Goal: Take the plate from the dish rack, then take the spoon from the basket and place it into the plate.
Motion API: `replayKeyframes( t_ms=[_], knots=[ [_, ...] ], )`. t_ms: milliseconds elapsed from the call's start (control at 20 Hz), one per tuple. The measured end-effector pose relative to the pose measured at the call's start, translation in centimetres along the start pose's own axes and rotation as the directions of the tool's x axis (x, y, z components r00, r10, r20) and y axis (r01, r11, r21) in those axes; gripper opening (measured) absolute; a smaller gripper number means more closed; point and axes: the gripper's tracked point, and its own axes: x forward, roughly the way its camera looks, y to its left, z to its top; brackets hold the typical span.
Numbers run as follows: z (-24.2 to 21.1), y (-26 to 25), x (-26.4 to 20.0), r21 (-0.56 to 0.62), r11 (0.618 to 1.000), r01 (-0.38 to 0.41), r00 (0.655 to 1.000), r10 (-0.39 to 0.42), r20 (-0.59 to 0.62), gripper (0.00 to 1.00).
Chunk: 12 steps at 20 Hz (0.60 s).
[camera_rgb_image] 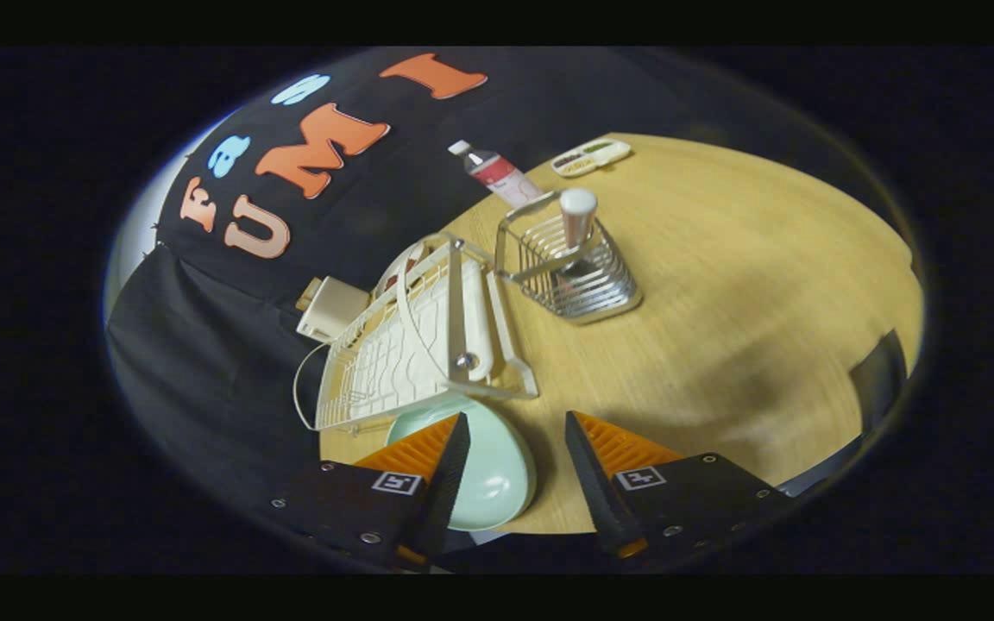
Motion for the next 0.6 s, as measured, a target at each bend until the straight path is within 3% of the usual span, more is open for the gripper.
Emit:
replayKeyframes(
  t_ms=[150,350,500,600],
  knots=[
    [4.2,-1.6,-0.5,-0.135,0.986,0.093,0.986,-0.073,0.148,0.78],
    [8.0,-2.7,-0.8,-0.238,0.953,0.187,0.951,-0.115,0.286,0.78],
    [9.4,-2.0,-0.2,-0.300,0.931,0.208,0.937,-0.103,0.333,0.77],
    [9.6,-1.8,0.4,-0.334,0.916,0.221,0.938,-0.106,0.331,0.72]
  ],
)
